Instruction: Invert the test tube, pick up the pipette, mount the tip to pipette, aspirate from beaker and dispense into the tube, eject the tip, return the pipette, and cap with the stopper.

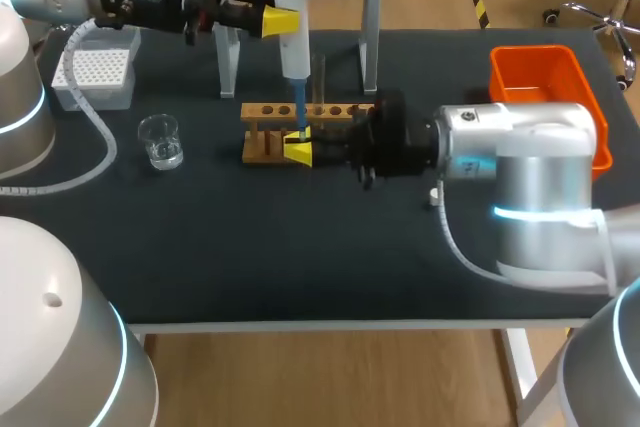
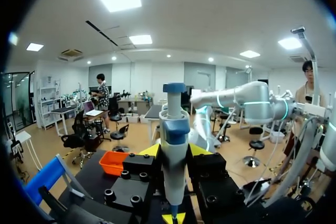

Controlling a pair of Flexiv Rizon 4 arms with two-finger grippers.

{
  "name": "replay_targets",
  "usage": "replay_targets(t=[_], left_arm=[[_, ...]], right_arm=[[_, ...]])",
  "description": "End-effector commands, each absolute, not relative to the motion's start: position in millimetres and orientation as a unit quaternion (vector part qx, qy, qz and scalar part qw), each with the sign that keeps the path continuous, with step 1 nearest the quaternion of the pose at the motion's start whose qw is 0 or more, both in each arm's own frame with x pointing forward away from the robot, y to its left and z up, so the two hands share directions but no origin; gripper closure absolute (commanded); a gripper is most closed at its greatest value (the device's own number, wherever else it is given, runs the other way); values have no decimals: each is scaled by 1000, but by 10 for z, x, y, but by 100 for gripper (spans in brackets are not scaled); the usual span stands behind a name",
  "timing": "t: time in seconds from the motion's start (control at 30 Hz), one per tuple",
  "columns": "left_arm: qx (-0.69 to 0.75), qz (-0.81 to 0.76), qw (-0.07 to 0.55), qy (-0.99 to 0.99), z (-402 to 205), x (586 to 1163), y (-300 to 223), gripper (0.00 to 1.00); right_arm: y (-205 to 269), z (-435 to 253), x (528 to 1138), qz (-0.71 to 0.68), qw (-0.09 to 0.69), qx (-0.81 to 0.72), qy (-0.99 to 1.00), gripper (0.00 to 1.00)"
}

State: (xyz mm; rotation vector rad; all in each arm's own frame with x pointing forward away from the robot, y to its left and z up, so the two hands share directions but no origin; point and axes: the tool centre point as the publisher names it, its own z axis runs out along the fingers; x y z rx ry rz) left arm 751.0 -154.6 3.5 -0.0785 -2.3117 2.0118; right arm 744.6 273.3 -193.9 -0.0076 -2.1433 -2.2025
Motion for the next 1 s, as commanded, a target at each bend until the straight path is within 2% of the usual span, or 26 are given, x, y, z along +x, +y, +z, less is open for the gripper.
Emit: replay_targets(t=[0.03, 0.07, 0.1, 0.13, 0.17, 0.5, 1.0], left_arm=[[-27, 655, 40, -754, -48, 7512, -1533, 100], [-27, 655, 40, -754, -48, 7512, -1533, 100], [-27, 655, 40, -754, -48, 7512, -1533, 100], [-27, 655, 40, -754, -48, 7512, -1533, 100], [-27, 655, 40, -754, -48, 7512, -1533, 100], [-27, 655, 40, -754, -48, 7512, -1533, 100], [-27, 655, 40, -754, -48, 7512, -1533, 100]], right_arm=[[2704, -1906, 7448, -709, 40, -6, -704, 100], [2705, -1928, 7447, -706, 44, -8, -707, 93], [2708, -1950, 7446, -704, 46, -8, -709, 55], [2708, -1971, 7446, -704, 47, -9, -709, 9], [2707, -1991, 7447, -702, 48, -10, -710, 0], [2658, -2250, 7420, -701, 53, 13, -711, 0], [2265, -2534, 7391, -684, 38, -1, -729, 0]])
